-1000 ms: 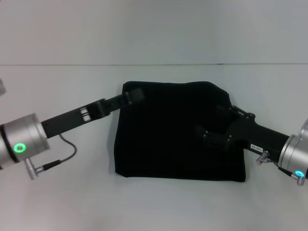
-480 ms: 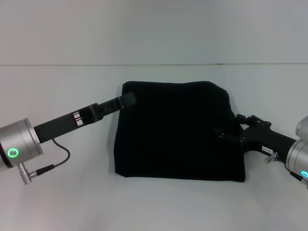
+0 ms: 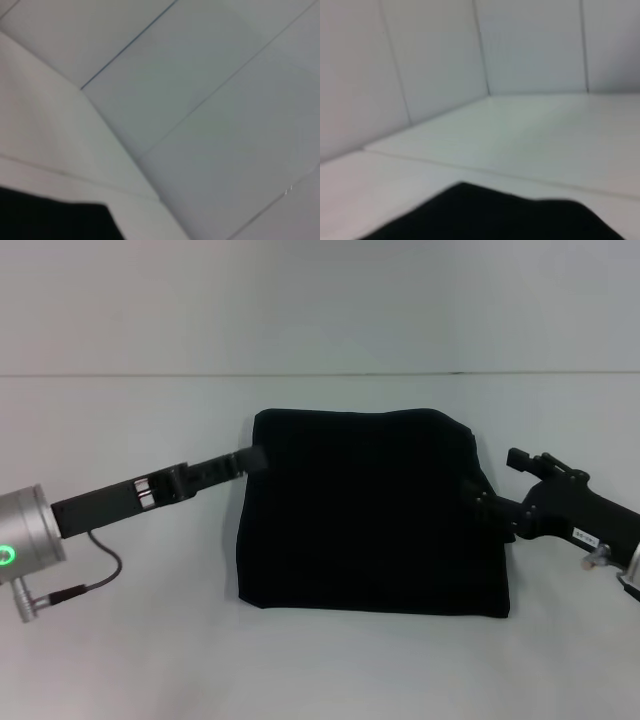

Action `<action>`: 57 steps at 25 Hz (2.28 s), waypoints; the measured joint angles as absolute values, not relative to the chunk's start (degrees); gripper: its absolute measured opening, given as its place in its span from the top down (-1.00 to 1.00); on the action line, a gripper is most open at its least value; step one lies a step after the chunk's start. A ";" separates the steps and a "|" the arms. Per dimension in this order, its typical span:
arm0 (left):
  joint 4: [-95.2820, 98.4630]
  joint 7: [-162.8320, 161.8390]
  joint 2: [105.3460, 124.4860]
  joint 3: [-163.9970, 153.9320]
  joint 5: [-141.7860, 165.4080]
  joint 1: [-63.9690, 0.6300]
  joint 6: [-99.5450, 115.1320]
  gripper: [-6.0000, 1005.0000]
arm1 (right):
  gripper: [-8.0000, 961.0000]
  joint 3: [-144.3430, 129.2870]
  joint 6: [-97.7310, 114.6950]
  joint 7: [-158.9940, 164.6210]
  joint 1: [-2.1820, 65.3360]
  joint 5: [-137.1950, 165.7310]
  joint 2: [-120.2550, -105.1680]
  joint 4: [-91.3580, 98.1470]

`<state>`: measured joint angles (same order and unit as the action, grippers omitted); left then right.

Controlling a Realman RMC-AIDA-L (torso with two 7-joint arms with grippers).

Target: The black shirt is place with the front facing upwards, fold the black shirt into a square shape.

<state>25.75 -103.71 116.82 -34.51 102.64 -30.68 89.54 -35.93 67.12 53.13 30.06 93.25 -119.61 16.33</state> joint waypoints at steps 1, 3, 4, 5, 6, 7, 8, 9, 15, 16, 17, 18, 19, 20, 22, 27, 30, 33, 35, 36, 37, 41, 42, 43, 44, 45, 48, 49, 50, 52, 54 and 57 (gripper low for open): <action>25.76 -104.37 116.18 -35.37 103.03 -30.68 89.54 -0.74 | -0.97 -36.06 68.83 53.10 29.52 93.58 -119.57 17.05; 25.81 -106.44 115.10 -36.56 104.51 -30.98 89.36 -0.74 | -0.97 -36.27 72.78 53.11 28.58 94.99 -119.40 18.24; 25.90 -108.10 114.71 -36.69 105.57 -31.26 89.02 -0.74 | -0.97 -36.29 74.95 53.11 28.21 96.38 -119.30 18.67; 26.03 -109.80 114.36 -36.76 106.61 -31.53 88.71 -0.74 | -0.97 -36.29 76.26 53.04 27.95 97.43 -119.20 18.86; 26.19 -111.69 113.96 -36.77 107.92 -31.85 88.41 -0.74 | -0.97 -36.30 77.86 52.94 27.66 98.77 -119.09 18.99; 26.32 -112.66 113.66 -36.78 108.75 -32.06 88.32 -0.74 | -0.97 -36.30 79.14 52.69 27.30 100.16 -119.00 19.10; 26.41 -113.31 113.38 -36.75 109.46 -32.24 88.21 -0.74 | -0.97 -36.30 80.11 52.45 26.91 101.27 -118.93 19.11; 26.43 -113.74 113.19 -36.67 110.06 -32.39 88.05 -0.74 | -0.97 -36.30 80.71 52.26 26.48 102.04 -118.89 19.12; 26.35 -125.07 112.65 -37.23 113.22 -34.99 81.43 -0.74 | -0.97 -36.31 82.50 49.11 23.64 104.81 -118.82 19.15; 26.28 -127.91 112.62 -37.48 114.27 -35.59 80.16 -0.74 | -0.97 -36.30 83.04 47.63 23.19 105.53 -118.84 19.15; 26.02 -134.64 112.47 -38.65 117.70 -37.40 76.66 -0.74 | -0.97 -36.30 83.72 44.92 21.91 106.88 -119.10 19.12; 26.02 -134.64 112.47 -38.65 117.70 -37.40 76.66 -0.74 | -0.97 -36.30 83.72 44.92 21.91 106.88 -119.10 19.12; 25.89 -136.87 112.40 -39.25 119.11 -38.15 75.28 -0.74 | -0.97 -36.31 83.79 44.16 21.37 107.29 -119.21 19.12; 25.83 -137.82 112.42 -39.75 119.76 -38.59 74.42 -0.74 | -0.97 -36.30 83.79 43.85 20.79 107.50 -119.29 19.12; 25.72 -139.35 112.55 -41.13 120.30 -39.30 72.60 -0.74 | -0.97 -36.27 83.74 43.77 20.12 107.67 -119.33 18.88; 25.05 -141.82 113.33 -44.92 120.34 -40.87 68.88 -0.74 | -0.97 -36.25 83.74 43.74 18.96 107.71 -119.44 18.52; 24.16 -141.98 114.12 -46.20 120.36 -41.87 67.56 -0.74 | -0.97 -36.27 83.74 43.72 18.60 107.73 -119.44 18.52; 23.59 -142.06 114.56 -47.31 120.38 -42.53 65.92 -0.74 | -0.97 -36.31 83.75 43.71 18.51 107.75 -119.44 18.52; 23.40 -142.15 114.82 -48.15 120.40 -42.75 64.79 -0.74 | -0.97 -36.36 83.78 43.71 18.45 107.83 -119.44 18.52; 23.40 -142.16 114.85 -48.26 120.40 -42.77 64.61 -0.74 | -0.97 -36.37 83.79 43.70 18.43 107.88 -119.44 18.50; 23.39 -142.19 114.94 -48.56 120.41 -42.81 64.14 -0.74 | -0.97 -36.38 83.80 43.70 18.41 107.91 -119.44 18.47; 23.35 -142.21 115.08 -49.29 120.41 -42.94 62.49 -0.74 | -0.97 -36.39 83.84 43.68 18.37 107.93 -119.45 18.45; 23.33 -142.22 115.10 -49.35 120.41 -42.96 62.25 -0.74 | -0.97 -36.39 83.85 43.68 18.37 107.94 -119.44 18.45; 23.31 -142.23 115.11 -49.27 120.40 -42.92 61.90 -0.74 | -0.97 -36.39 83.85 43.68 18.37 107.94 -119.44 18.45; 23.31 -142.23 115.11 -49.27 120.40 -42.92 61.90 -0.74 | -0.97 -36.39 83.86 43.68 18.37 107.95 -119.44 18.45; 23.33 -142.24 115.05 -49.17 120.34 -42.80 61.89 -0.74 | -0.97 -36.39 83.86 43.68 18.37 107.95 -119.44 18.45; 23.34 -142.41 114.55 -48.92 120.11 -42.45 61.77 -0.74 | -0.97 -36.39 83.92 43.68 18.40 108.28 -119.44 18.46; 23.27 -142.64 114.43 -48.97 120.19 -42.43 61.69 -0.74 | -0.97 -36.39 83.97 43.70 18.44 108.42 -119.44 18.45; 23.18 -142.78 114.38 -49.08 120.27 -42.43 61.65 -0.74 | -0.97 -36.39 83.99 43.74 18.48 108.50 -119.44 18.46; 22.88 -142.98 114.43 -49.44 120.39 -42.60 61.64 -0.74 | -0.97 -36.38 84.00 43.78 18.53 108.54 -119.44 18.50; 22.43 -142.97 114.72 -49.58 120.41 -42.94 61.72 -0.71 | -0.97 -36.33 84.02 43.83 18.56 108.55 -119.44 18.55; 22.04 -142.77 115.00 -50.04 120.41 -43.40 61.62 -0.67 | -0.97 -36.30 84.03 43.88 18.65 108.55 -119.44 18.55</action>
<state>22.04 -142.77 115.00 -50.04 120.41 -43.40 61.62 -36.30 84.03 43.88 18.65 108.55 -119.44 18.55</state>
